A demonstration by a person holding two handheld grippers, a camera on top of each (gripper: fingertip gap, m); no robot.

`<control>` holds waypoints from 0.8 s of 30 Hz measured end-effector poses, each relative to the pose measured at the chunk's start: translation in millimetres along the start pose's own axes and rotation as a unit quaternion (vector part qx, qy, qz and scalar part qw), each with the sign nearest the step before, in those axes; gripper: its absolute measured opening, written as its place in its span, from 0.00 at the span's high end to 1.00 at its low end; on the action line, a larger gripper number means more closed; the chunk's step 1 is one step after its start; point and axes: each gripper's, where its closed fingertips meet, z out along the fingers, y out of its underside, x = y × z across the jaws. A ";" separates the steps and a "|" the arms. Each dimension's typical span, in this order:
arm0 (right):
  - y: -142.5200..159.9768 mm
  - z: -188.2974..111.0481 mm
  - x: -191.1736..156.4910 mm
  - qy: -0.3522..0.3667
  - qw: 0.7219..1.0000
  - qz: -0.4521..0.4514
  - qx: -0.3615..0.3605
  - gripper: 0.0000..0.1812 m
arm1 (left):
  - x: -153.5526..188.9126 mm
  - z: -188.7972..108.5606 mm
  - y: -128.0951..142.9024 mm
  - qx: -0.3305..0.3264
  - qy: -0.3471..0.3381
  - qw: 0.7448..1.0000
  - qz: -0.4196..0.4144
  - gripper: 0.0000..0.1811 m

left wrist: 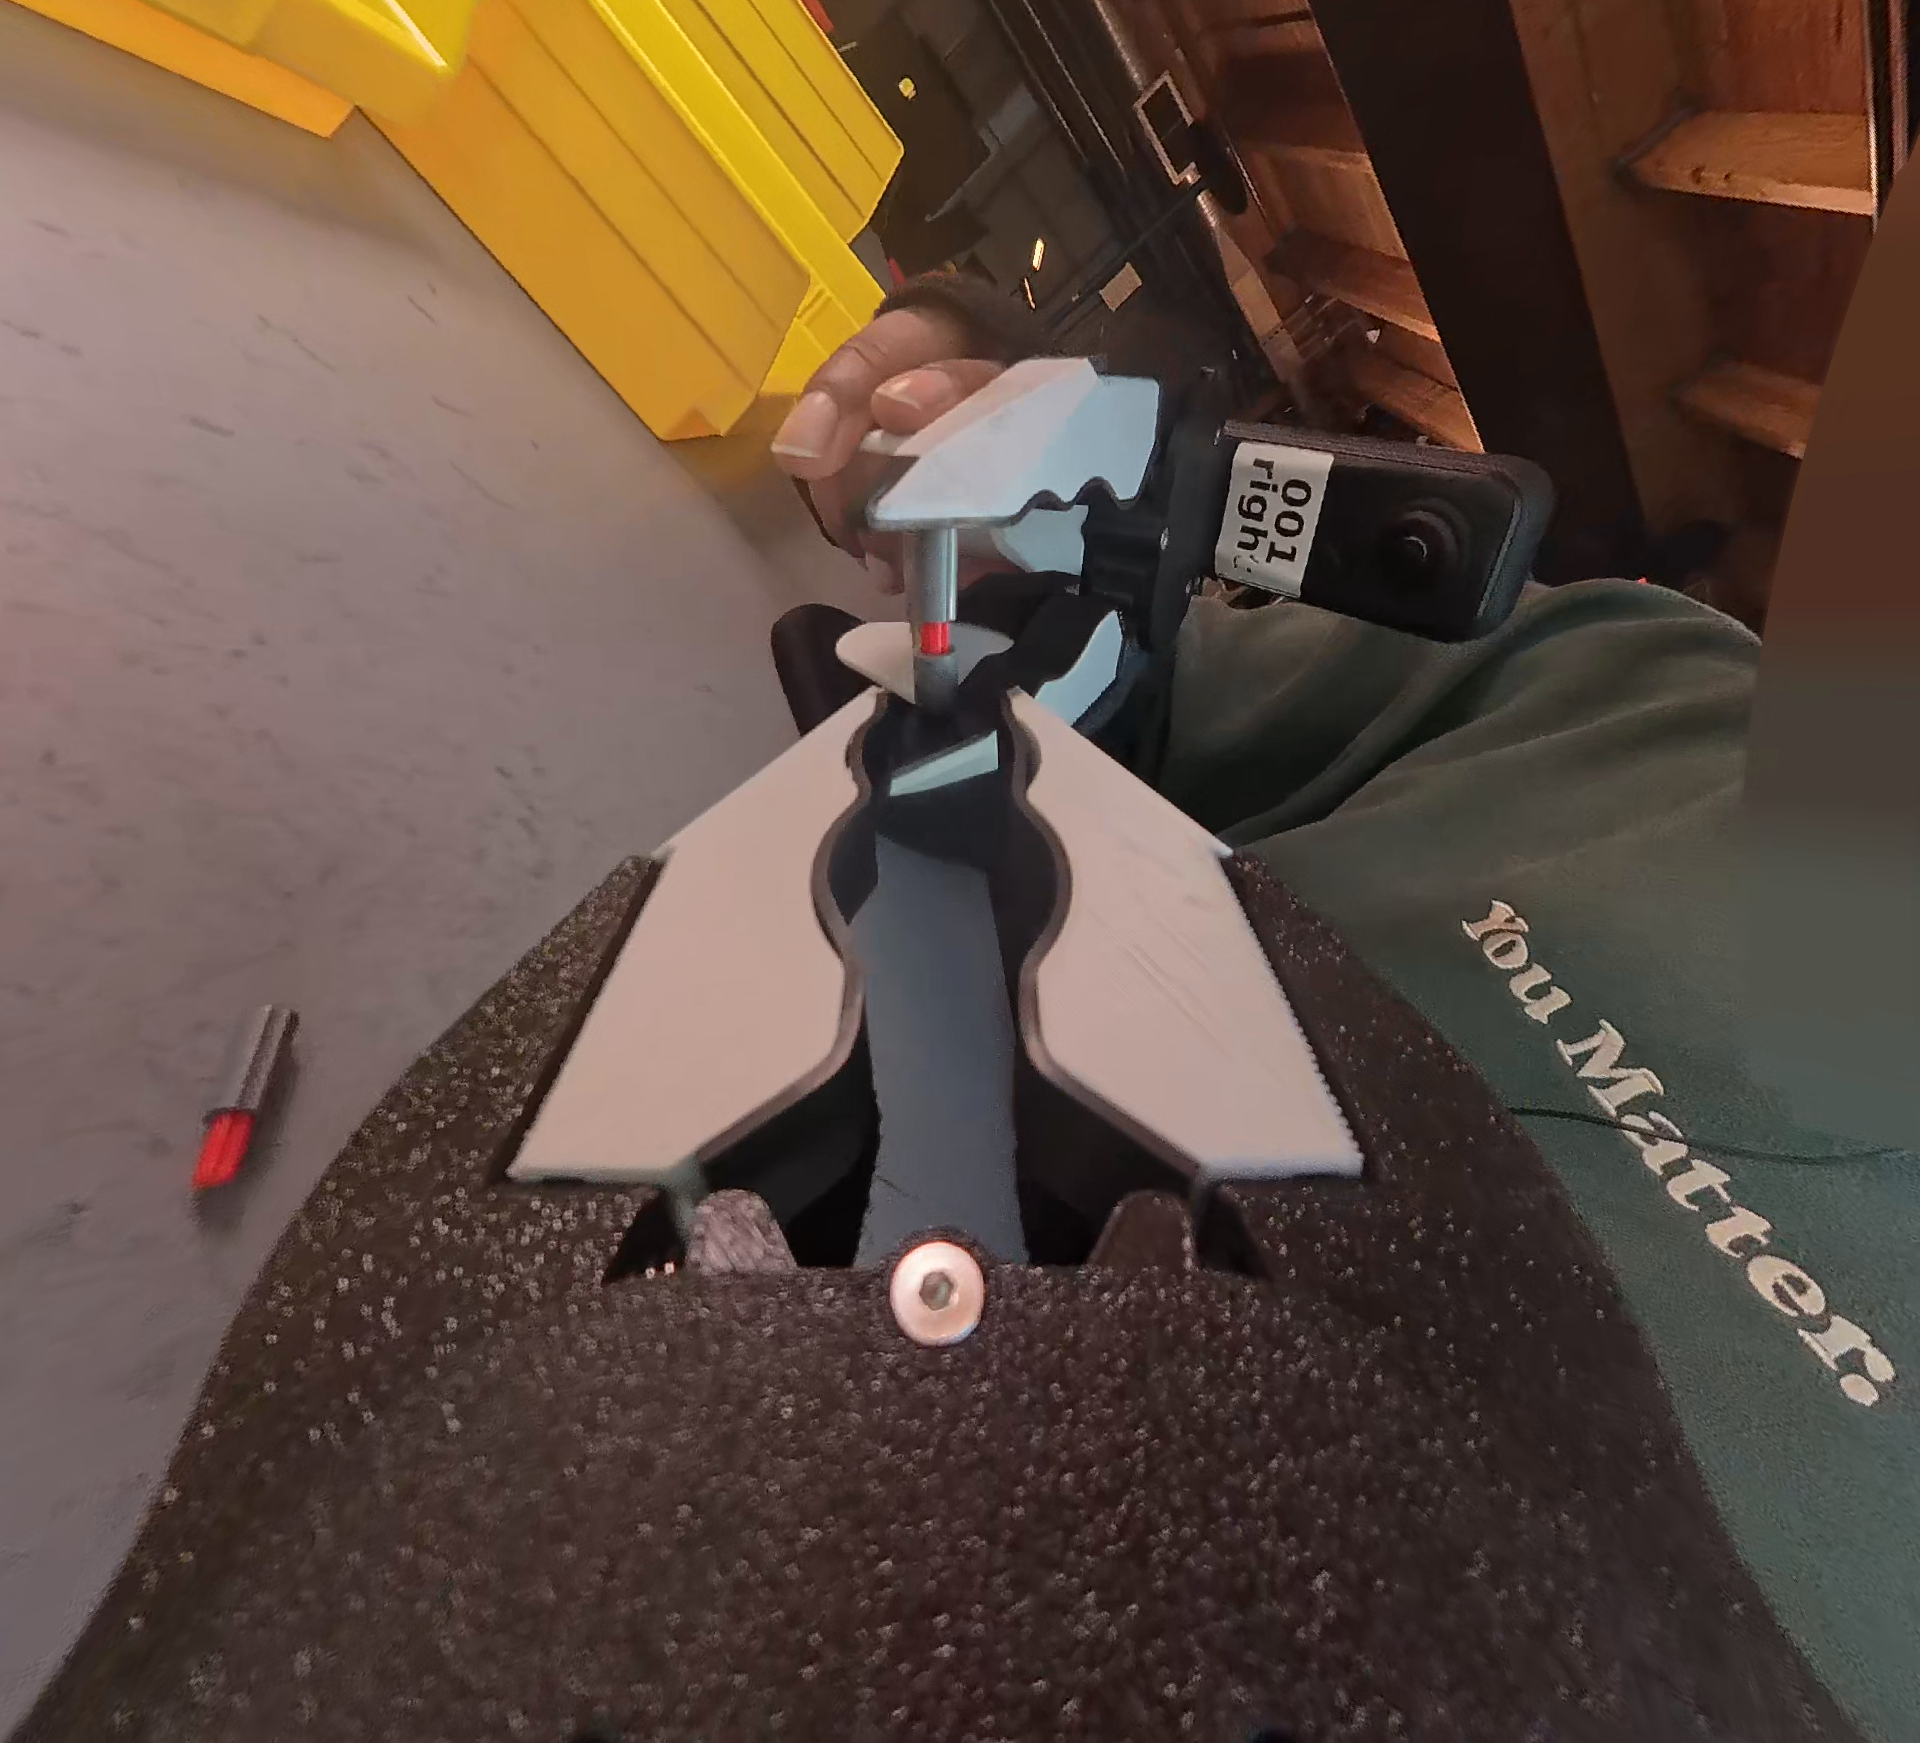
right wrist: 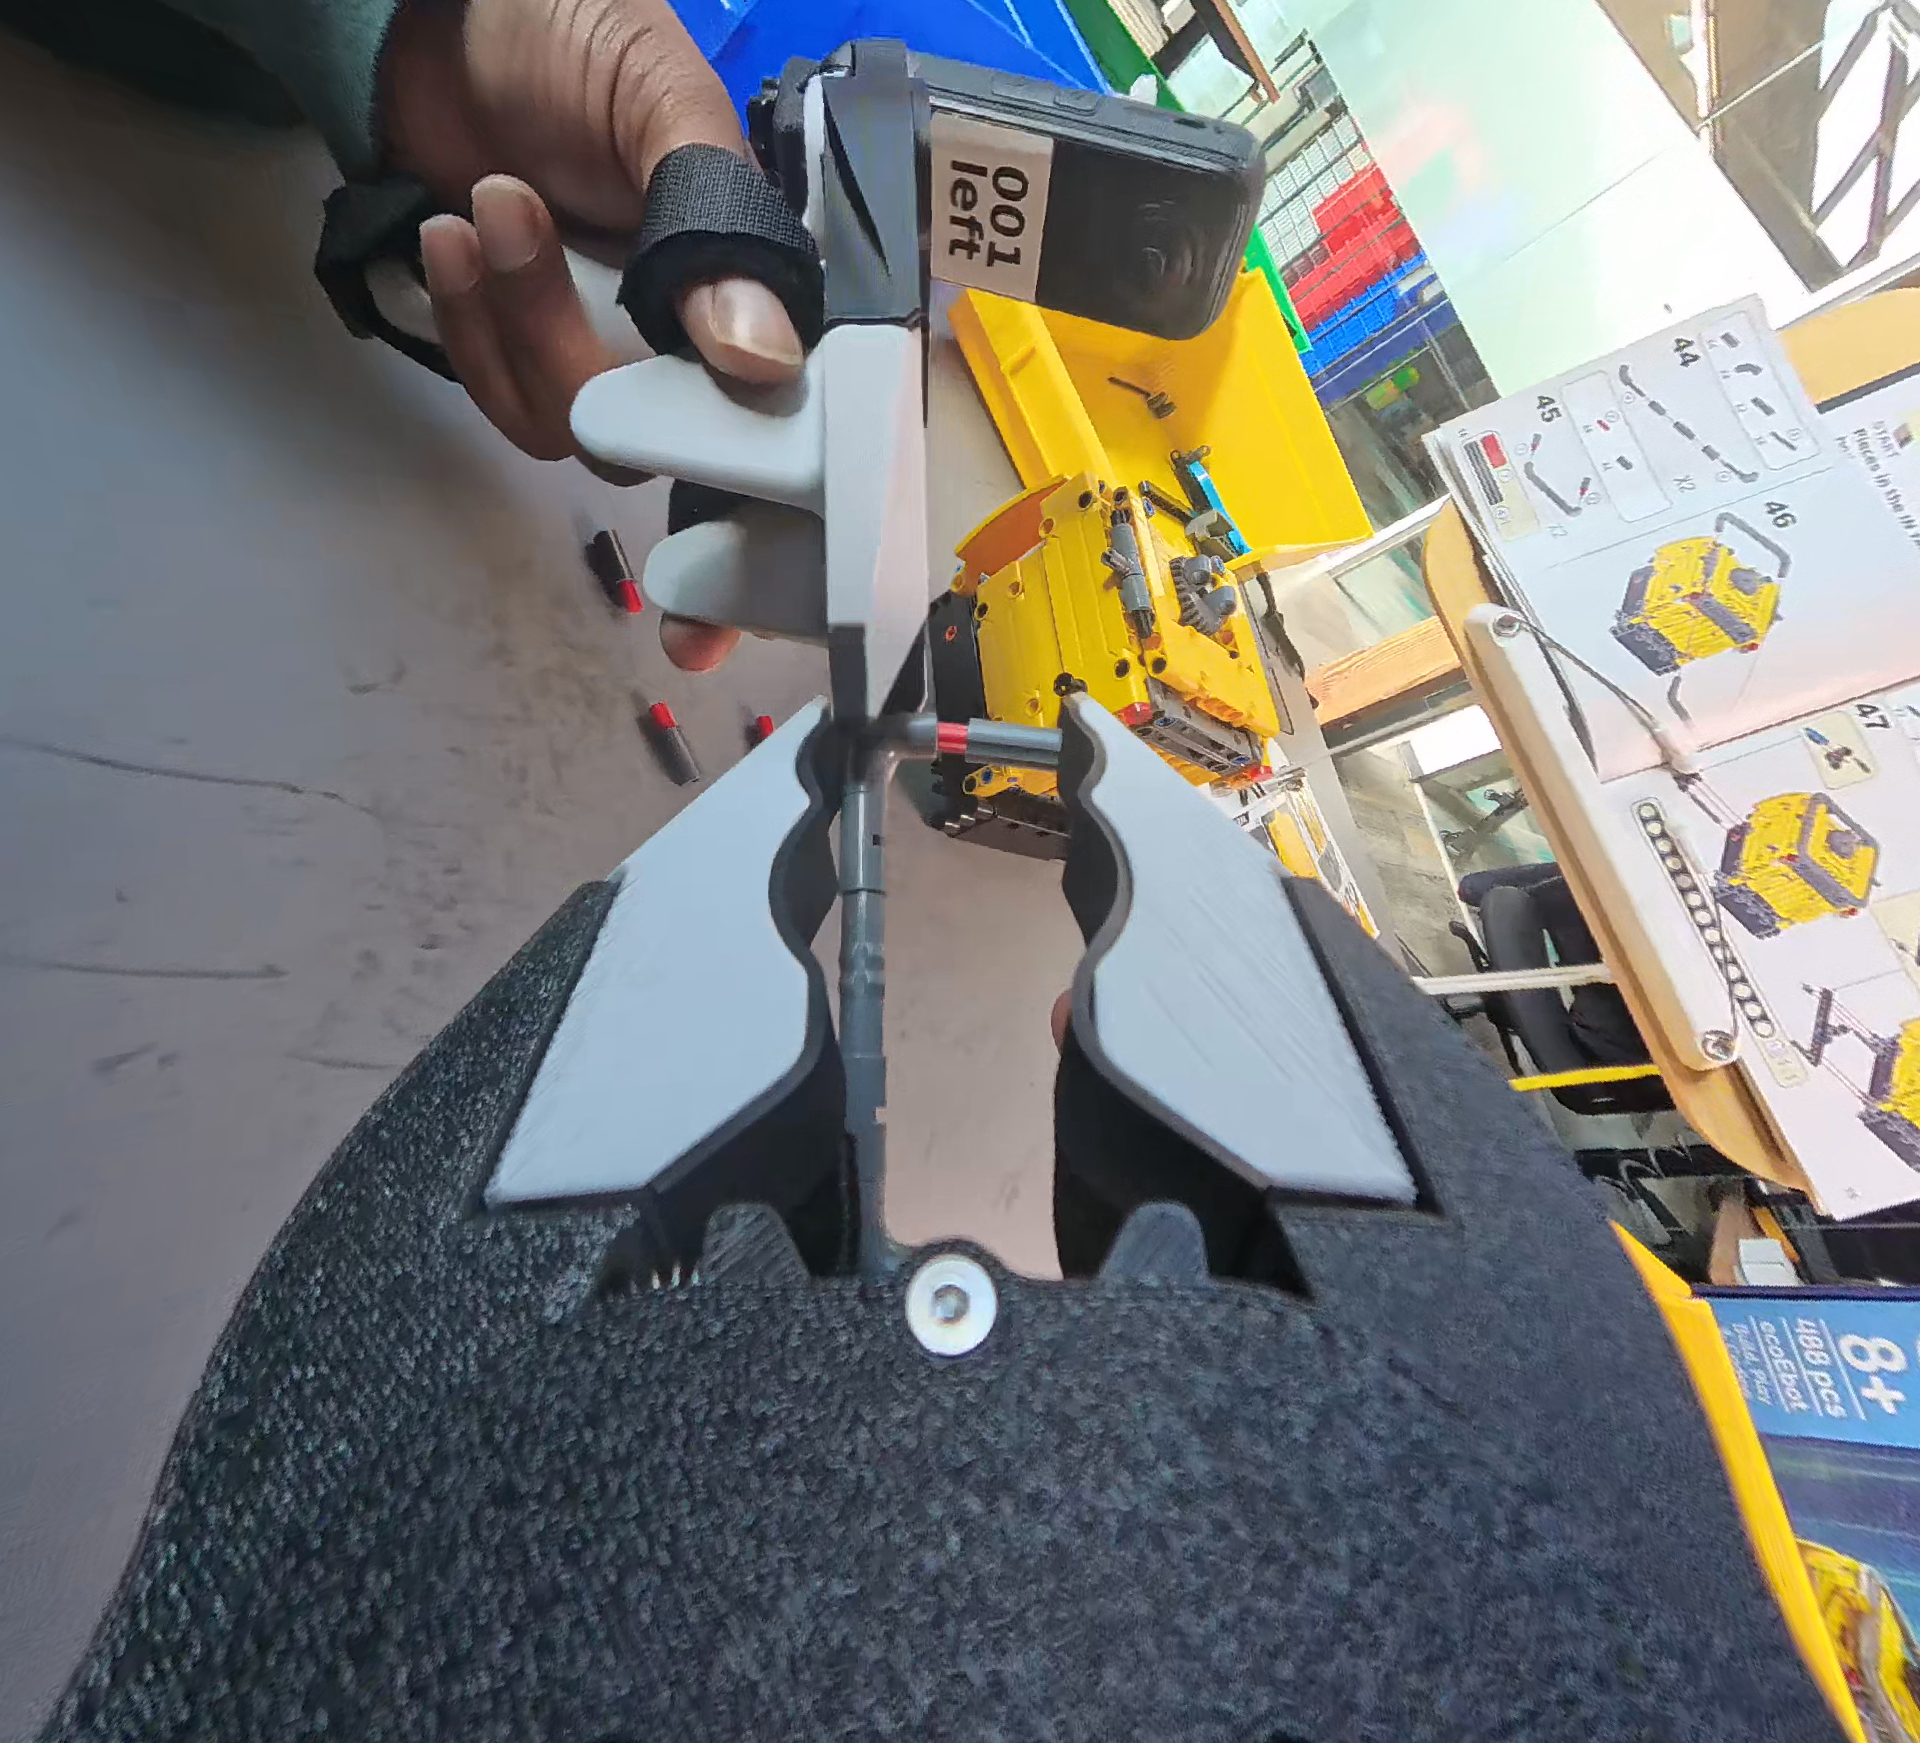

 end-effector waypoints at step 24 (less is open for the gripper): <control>-15.3 -11.5 -23.8 -0.138 0.989 -0.026 0.055 0.78 | 13.6 10.3 14.6 -0.064 -0.007 0.996 0.054 0.98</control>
